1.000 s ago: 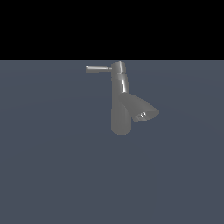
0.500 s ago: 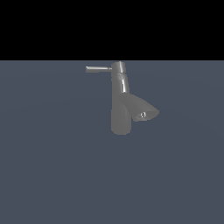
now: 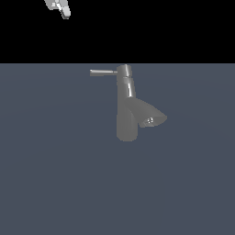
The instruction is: Turn on the faucet by rotating a designated handle.
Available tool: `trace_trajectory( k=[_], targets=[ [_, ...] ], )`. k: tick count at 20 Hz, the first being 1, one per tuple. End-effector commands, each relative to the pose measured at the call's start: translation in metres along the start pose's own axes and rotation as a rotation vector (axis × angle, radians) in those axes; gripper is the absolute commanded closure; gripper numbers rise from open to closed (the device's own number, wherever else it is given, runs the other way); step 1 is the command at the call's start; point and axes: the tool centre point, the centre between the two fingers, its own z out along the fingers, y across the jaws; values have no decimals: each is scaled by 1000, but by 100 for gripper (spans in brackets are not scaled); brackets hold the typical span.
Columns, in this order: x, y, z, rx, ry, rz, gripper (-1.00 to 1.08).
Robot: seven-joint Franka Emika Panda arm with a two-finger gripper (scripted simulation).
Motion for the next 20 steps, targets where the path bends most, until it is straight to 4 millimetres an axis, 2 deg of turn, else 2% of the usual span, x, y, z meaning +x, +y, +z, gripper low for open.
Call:
trace_trajectory(
  k=[1, 12, 20],
  targets=[
    [3, -12, 23, -12, -23, 39, 108],
    [14, -48, 121, -56, -153, 209, 108],
    [18, -58, 165, -73, -224, 291, 108]
  ],
)
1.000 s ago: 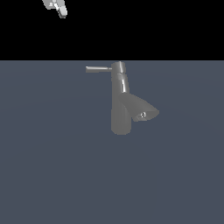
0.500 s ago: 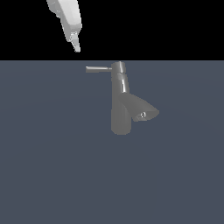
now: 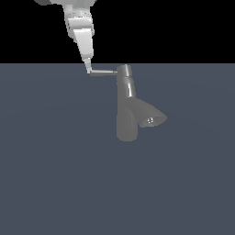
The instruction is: Turn on the faucet by rotating a designated handle.
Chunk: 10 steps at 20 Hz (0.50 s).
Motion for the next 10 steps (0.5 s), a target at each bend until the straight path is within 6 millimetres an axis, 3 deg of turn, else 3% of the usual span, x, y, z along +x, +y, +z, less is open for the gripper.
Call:
trace_trajectory(
  k=[1, 10],
  targets=[
    [2, -4, 9, -3, -18, 20, 108],
    [4, -7, 20, -9, -40, 44, 108]
  ],
)
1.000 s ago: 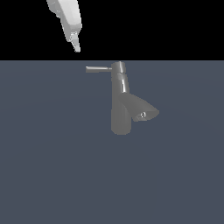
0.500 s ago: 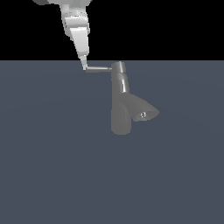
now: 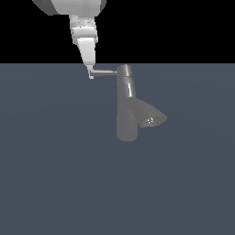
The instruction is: Turn on the faucet by rotating a designated handle.
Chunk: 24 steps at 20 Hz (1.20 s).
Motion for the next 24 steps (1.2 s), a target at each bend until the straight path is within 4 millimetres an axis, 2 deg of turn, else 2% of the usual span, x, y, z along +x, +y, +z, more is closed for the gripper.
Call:
trace_trajectory(
  k=[1, 8, 14, 24],
  targets=[
    [0, 0, 0, 1, 0, 0, 108],
    [13, 2, 5, 11, 18, 2, 108],
    [14, 2, 5, 11, 19, 2, 108],
    [15, 28, -4, 11, 19, 2, 108]
  ],
)
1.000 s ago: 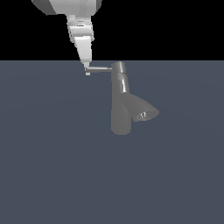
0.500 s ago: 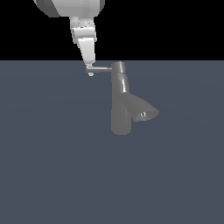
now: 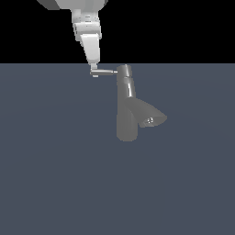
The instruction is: Turn on the faucet by rotating a designated handle.
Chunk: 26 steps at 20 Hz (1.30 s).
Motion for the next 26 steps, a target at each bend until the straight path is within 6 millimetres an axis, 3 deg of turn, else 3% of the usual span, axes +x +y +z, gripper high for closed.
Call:
trace_trajectory(
  k=[1, 21, 23, 26],
  targets=[
    [1, 8, -1, -6, 0, 0, 108],
    [3, 60, -22, -6, 0, 0, 108],
    [3, 54, -25, 6, 4, -3, 108],
    [12, 63, -27, 5, 3, -3, 108]
  ],
)
